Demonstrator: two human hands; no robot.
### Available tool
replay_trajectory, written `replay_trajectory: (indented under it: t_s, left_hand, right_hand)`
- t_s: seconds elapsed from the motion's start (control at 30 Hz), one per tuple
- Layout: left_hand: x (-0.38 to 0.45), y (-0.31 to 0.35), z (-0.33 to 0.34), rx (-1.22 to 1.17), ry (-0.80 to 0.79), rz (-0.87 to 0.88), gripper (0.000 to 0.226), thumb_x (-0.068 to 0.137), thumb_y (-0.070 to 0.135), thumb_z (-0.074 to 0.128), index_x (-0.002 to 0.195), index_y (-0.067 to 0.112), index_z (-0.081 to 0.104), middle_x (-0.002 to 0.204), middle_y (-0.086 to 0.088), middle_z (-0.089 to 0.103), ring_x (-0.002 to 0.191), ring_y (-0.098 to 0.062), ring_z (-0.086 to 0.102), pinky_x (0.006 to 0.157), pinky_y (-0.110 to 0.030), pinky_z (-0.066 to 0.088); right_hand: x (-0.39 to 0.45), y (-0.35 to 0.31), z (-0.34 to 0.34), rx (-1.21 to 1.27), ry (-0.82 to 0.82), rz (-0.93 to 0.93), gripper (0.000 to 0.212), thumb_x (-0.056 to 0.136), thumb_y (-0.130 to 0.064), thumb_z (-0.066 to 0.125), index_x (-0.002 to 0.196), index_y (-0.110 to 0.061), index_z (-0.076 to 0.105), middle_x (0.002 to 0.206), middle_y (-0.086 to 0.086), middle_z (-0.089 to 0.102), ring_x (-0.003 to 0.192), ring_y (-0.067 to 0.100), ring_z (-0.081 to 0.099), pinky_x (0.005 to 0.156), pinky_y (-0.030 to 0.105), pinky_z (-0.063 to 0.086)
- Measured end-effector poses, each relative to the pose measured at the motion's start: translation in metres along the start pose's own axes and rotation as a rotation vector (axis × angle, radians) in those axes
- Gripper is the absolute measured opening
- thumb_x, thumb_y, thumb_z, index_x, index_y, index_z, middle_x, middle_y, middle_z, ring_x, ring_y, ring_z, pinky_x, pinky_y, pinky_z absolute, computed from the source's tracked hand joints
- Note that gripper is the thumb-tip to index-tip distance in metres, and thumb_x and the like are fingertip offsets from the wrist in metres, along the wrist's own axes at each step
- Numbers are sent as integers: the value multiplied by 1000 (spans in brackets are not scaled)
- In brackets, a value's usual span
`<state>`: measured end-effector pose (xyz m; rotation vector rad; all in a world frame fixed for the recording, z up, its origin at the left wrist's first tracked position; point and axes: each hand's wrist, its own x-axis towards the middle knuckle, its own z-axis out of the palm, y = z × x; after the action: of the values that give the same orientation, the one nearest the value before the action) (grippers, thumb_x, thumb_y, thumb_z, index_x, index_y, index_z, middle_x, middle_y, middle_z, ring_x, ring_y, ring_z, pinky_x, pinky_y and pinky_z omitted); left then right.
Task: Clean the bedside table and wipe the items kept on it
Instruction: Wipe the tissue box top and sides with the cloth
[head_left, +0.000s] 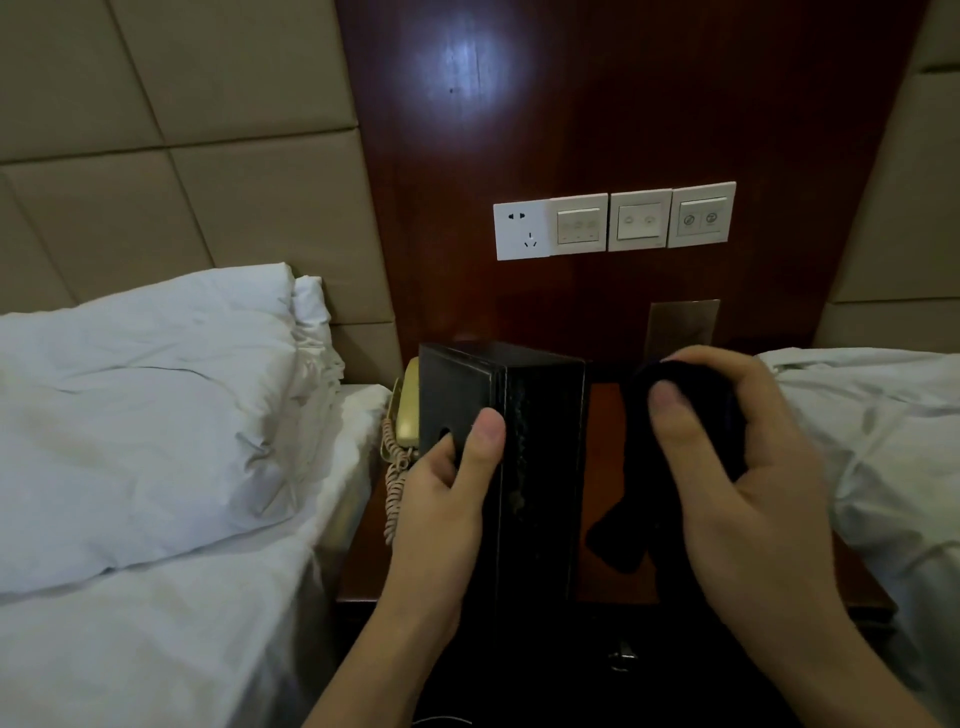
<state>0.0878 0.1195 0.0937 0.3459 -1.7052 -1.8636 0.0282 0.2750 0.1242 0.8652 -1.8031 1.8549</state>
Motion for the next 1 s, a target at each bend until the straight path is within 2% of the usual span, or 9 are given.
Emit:
replay_trajectory:
  t_s: [0.07,0.2,0.37,0.57,0.67,0.73,0.83,0.9,1.0]
  left_hand:
    - [-7,6,0,-71,-59,-67,75,65,74,69,103,11,77,103,-12,79,99,-25,76,90,-44,58]
    - [-18,8,0,-181,-181,-208,51,70,60,78,103,21,80,110,-3,79,104,-15,76,89,-33,54]
    - [-24,7,6,-33,-199,-189,56,82,60,63,122,23,72,115,5,78,110,-10,72,100,-34,51]
    - [-22,-10,8,-52,-215,-394,57,81,62,58,114,20,77,101,4,81,94,-10,77,84,-26,58]
    - [-18,-21,14,-52,-220,-442,46,94,57,52,110,22,76,89,5,81,81,-5,77,62,-15,57]
    - [-13,-30,9,-15,-210,-403,44,104,46,45,119,17,74,80,5,79,70,2,74,55,-10,52]
    - [-10,-34,9,-40,-160,-436,42,104,45,45,114,18,76,83,4,80,71,-1,75,54,-11,52]
    - [-17,-37,5,-39,-167,-447,45,98,52,49,101,18,78,81,5,81,70,-4,76,52,-12,52]
    - [-25,-38,7,-8,-180,-375,44,95,54,50,103,20,78,87,8,81,78,-2,76,58,-9,53]
  right_hand:
    - [-4,0,5,-43,-69,-28,12,93,-34,57,105,-33,59,101,-13,61,100,9,60,79,13,45]
    - [-8,6,11,-144,-85,-72,14,95,-31,59,108,-30,60,104,-13,58,102,7,59,81,10,43]
    - [-7,13,11,-215,-82,-66,16,93,-30,60,109,-27,61,104,-12,56,100,-1,56,79,7,41]
    - [-14,43,14,-453,-110,-31,22,94,-36,57,114,-29,60,109,-13,52,102,-8,51,77,1,38]
    - [-19,46,19,-527,-132,-49,22,94,-39,56,114,-30,59,109,-14,50,90,-3,53,68,7,43]
    - [-23,43,25,-588,-209,-142,25,94,-39,54,115,-28,59,109,-13,50,85,0,54,63,13,47]
    - [-19,46,23,-606,-316,-177,27,94,-43,50,117,-30,58,111,-14,50,84,2,56,61,17,50]
    - [-11,55,14,-616,-288,-84,26,95,-45,49,116,-32,57,109,-15,50,85,4,57,63,16,46]
    - [-8,64,7,-654,-207,10,27,96,-43,47,118,-30,56,110,-14,47,87,8,56,61,9,35]
